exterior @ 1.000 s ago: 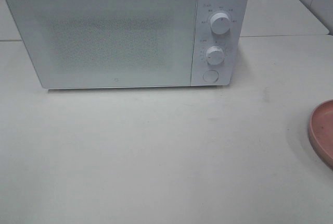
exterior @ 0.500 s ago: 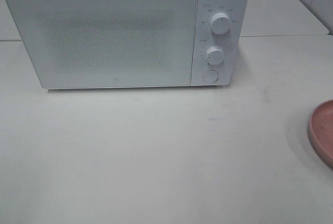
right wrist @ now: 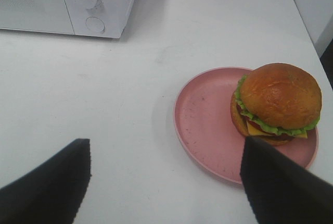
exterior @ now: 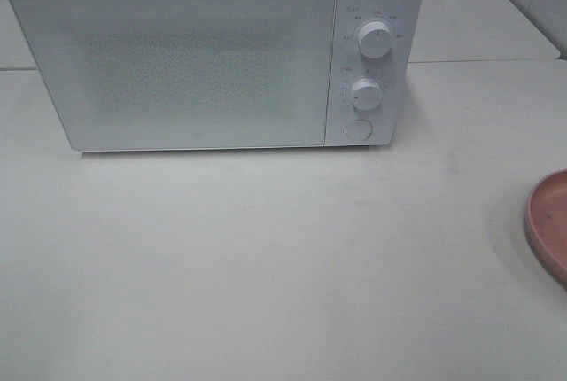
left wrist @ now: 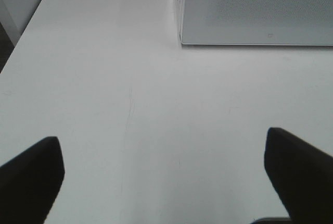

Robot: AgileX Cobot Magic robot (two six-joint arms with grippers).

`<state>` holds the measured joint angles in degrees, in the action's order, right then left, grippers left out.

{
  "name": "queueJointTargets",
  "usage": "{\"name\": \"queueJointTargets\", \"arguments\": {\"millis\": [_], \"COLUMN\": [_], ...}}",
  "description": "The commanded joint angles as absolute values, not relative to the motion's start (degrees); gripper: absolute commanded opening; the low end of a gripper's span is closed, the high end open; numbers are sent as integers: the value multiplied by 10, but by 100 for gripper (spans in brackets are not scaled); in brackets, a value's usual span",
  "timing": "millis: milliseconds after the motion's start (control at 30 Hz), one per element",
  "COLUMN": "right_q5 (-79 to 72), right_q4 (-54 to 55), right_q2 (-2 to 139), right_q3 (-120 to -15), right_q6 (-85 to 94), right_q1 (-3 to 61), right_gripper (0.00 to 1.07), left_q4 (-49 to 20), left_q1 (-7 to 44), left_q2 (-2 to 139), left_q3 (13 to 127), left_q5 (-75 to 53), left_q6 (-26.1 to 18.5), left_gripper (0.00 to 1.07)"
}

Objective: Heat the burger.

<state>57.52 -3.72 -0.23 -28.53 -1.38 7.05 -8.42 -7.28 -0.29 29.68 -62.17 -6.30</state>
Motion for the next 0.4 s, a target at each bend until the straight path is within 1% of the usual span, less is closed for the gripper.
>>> {"name": "queueJointTargets", "arguments": {"millis": [33,400], "right_q5": [571,571], "right_q4": [-39,-39], "right_q2": [-18,-18], "right_q3": [-284,-284], "right_q6": [-16,-16], "right_q1": [67,67], "right_gripper": [76,76], "left_q4": [-82,-82], "left_q1": [-72,-72], "left_q2": [-17,-17], "left_q3": [296,296], "left_q5": [-615,-615], "left_q6": [-64,-64], "left_gripper": [102,102]}}
